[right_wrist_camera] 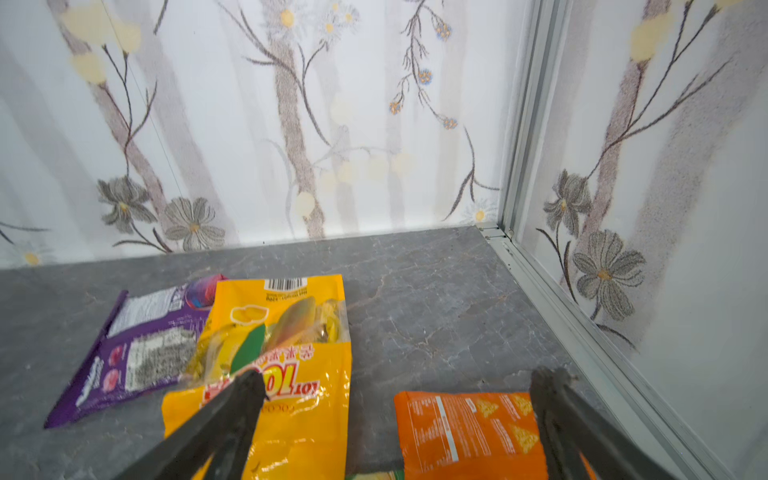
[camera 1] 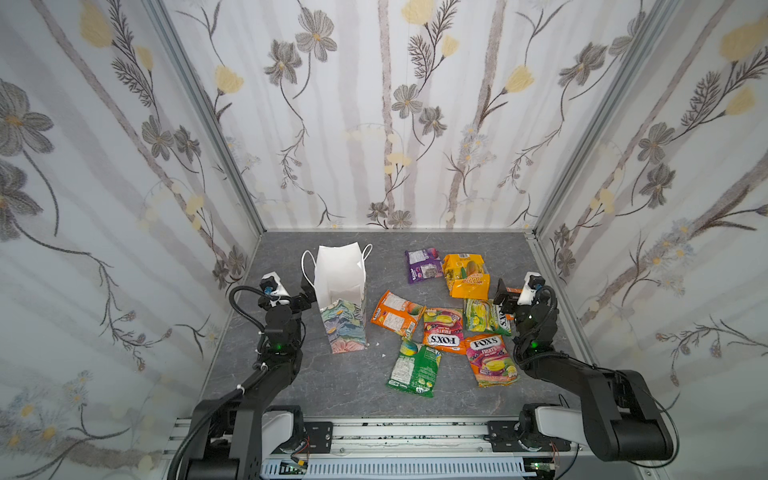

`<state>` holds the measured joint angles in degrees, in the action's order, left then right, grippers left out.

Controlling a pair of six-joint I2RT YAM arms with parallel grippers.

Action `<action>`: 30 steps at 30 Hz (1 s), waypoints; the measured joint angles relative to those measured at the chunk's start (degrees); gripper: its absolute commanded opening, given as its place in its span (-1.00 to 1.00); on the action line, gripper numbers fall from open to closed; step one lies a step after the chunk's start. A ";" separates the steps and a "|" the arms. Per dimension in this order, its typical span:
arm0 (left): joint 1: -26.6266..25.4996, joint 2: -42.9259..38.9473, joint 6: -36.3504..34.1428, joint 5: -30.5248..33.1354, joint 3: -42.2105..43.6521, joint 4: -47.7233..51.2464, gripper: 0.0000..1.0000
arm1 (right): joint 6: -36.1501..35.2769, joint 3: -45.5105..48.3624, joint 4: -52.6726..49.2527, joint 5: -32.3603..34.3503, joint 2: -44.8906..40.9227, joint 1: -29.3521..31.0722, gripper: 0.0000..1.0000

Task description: Place the snacks into the paper bag

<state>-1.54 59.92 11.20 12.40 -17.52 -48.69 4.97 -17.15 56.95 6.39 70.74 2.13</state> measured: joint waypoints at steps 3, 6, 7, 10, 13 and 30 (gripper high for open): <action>0.04 -9.77 4.20 -0.02 -3.48 12.09 1.00 | 4.46 -2.64 -8.02 -1.57 -5.81 0.33 0.91; 0.13 -18.49 8.31 -0.28 -7.10 25.59 1.00 | 8.35 -4.61 -16.98 -4.28 -11.21 1.92 0.89; 0.20 -20.81 9.29 -0.66 -8.48 29.90 1.00 | 9.27 -5.46 -19.69 -5.09 -12.81 2.60 0.89; 0.52 -25.59 12.17 -2.40 -14.75 44.19 1.00 | 12.24 -8.41 -27.98 -8.22 -16.79 4.76 0.88; 0.79 -27.80 14.36 -5.79 -20.48 55.17 1.00 | 15.50 -11.06 -35.87 -13.07 -18.62 6.49 0.85; 0.79 -21.59 12.13 -29.07 -28.87 74.71 1.00 | 17.05 -19.21 -61.09 -17.53 -19.26 22.14 0.75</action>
<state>-0.75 38.33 23.33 -16.67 -46.39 26.02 22.02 -36.36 -4.14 -11.14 51.48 24.27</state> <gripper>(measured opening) 0.998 0.887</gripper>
